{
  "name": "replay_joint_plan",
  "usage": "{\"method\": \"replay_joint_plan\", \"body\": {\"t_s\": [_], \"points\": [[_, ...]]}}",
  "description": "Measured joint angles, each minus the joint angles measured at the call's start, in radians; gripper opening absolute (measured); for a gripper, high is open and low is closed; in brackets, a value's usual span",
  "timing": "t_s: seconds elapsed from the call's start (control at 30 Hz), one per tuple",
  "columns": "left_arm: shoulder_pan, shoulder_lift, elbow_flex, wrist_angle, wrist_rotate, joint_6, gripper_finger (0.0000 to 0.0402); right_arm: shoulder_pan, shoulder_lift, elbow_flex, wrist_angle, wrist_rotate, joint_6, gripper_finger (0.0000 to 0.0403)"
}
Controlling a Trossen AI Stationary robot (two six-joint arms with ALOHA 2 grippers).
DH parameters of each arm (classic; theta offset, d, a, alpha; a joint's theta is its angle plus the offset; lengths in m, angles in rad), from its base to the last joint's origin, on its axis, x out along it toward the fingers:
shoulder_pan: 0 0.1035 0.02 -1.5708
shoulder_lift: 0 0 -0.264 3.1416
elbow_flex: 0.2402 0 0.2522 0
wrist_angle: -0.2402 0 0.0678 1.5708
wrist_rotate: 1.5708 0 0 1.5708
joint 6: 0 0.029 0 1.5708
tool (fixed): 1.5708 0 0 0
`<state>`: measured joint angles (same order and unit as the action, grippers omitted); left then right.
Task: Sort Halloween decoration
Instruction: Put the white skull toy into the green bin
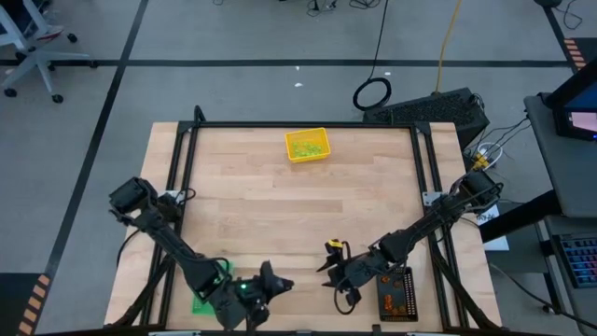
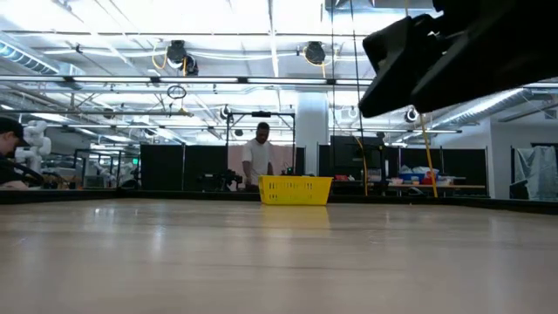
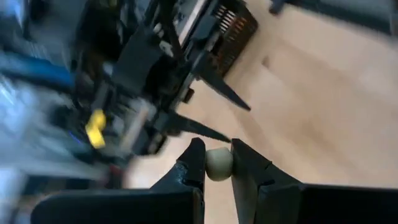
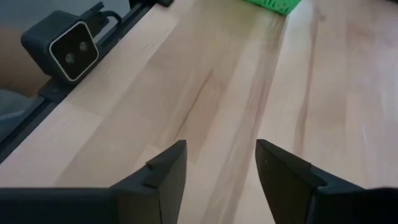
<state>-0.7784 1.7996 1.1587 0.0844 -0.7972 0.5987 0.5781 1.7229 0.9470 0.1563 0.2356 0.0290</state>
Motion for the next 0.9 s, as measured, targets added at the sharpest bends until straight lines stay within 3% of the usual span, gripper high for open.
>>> {"method": "replay_joint_plan", "body": {"t_s": [0.1,0.27,0.9], "points": [[-0.010,0.000,0.000,0.002,-0.056,0.201,0.0035,-0.002,0.000,0.000,0.017,0.003,-0.017,0.0171],[-0.007,0.000,0.000,0.003,-0.122,0.349,0.0035,-0.014,0.000,0.000,0.057,0.003,-0.038,0.0162],[-0.007,0.000,0.000,0.004,-0.116,0.341,0.0043,-0.016,0.000,0.000,0.079,0.081,-0.070,0.0155]]}}
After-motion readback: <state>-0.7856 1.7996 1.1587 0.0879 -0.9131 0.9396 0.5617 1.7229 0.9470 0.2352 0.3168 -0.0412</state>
